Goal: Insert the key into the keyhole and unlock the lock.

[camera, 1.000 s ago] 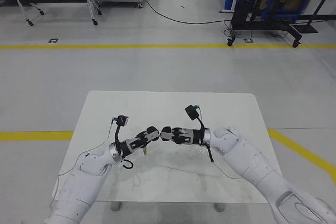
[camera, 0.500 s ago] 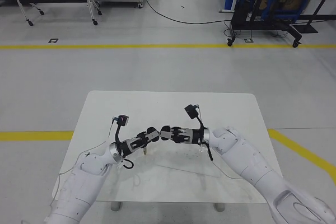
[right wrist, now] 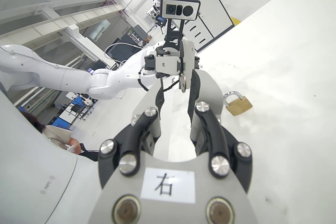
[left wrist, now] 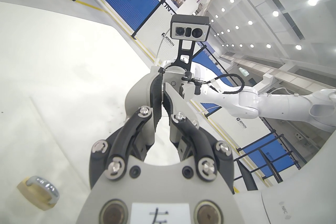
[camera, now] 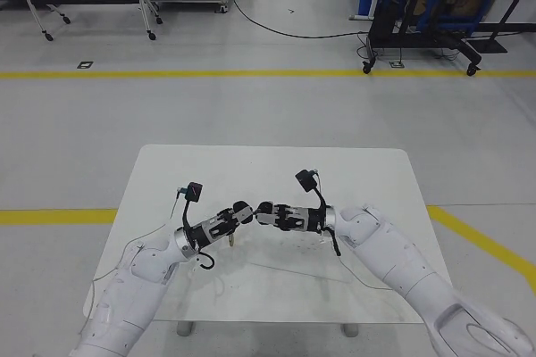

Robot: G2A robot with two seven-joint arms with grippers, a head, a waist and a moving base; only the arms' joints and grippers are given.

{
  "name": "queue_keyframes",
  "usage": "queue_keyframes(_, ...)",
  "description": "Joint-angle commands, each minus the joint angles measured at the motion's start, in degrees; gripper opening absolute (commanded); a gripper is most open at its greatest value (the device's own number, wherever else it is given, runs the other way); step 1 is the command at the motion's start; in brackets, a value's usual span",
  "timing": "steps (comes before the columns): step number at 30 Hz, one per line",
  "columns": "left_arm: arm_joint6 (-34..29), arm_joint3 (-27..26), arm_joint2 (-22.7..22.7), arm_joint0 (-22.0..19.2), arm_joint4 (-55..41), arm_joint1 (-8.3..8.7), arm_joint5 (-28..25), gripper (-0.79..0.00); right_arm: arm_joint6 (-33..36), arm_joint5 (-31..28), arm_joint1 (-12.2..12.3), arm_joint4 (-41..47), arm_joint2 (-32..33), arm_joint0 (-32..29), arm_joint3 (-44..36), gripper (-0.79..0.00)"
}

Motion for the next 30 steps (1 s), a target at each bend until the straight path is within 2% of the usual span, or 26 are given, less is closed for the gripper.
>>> queue_keyframes(1,0.75,-0.21,0.13,0.19,0.44,0.01,-0.21,-0.785,0.33,0.0,-0.15,0.34,-0.05,0.12,0.16,-0.594)
queue_keyframes(5,1.32,-0.36,0.27,0.25,1.12,0.09,-0.34,-0.785,0.93,0.0,-0.39,0.68,0.04,0.4,0.45,-0.665)
queue_keyframes(7,1.43,-0.42,0.31,0.27,1.38,0.15,-0.39,-0.785,1.19,0.0,-0.47,0.69,0.17,0.52,0.69,-0.785)
queue_keyframes(14,1.2,-0.64,0.3,0.08,3.35,0.45,-0.45,-0.785,1.68,0.0,-0.76,0.42,0.52,0.53,1.15,-0.785)
queue_keyframes(15,1.41,-0.74,0.31,0.14,3.69,0.48,-0.63,-0.653,1.66,0.0,-0.79,0.33,0.63,0.52,1.22,-0.785)
queue_keyframes(16,1.58,-0.78,0.24,0.13,4.08,0.52,-0.75,-0.243,1.63,0.0,-0.78,0.26,0.8,0.45,1.3,-0.785)
queue_keyframes(17,1.83,-0.8,-0.11,0.04,5.03,0.62,-0.79,0.0,1.6,0.0,-0.74,0.18,1.04,0.33,1.44,-0.785)
queue_keyframes(25,6.9,-2.86,-6.24,1.77,13.08,1.92,-0.41,0.0,-0.8,0.0,1.2,-3.32,6.63,-2.18,1.26,-0.785)
queue_keyframes(28,7.41,-6.61,-8.71,3.76,21.12,2.64,0.45,0.0,-2.01,0.0,2.39,-5.48,9.6,-3.91,0.22,-0.785)
queue_keyframes(30,4.84,-10.4,-9.85,5.37,28.3,3.27,2.0,0.0,-2.01,0.0,2.39,-5.48,9.6,-3.91,0.22,-0.785)
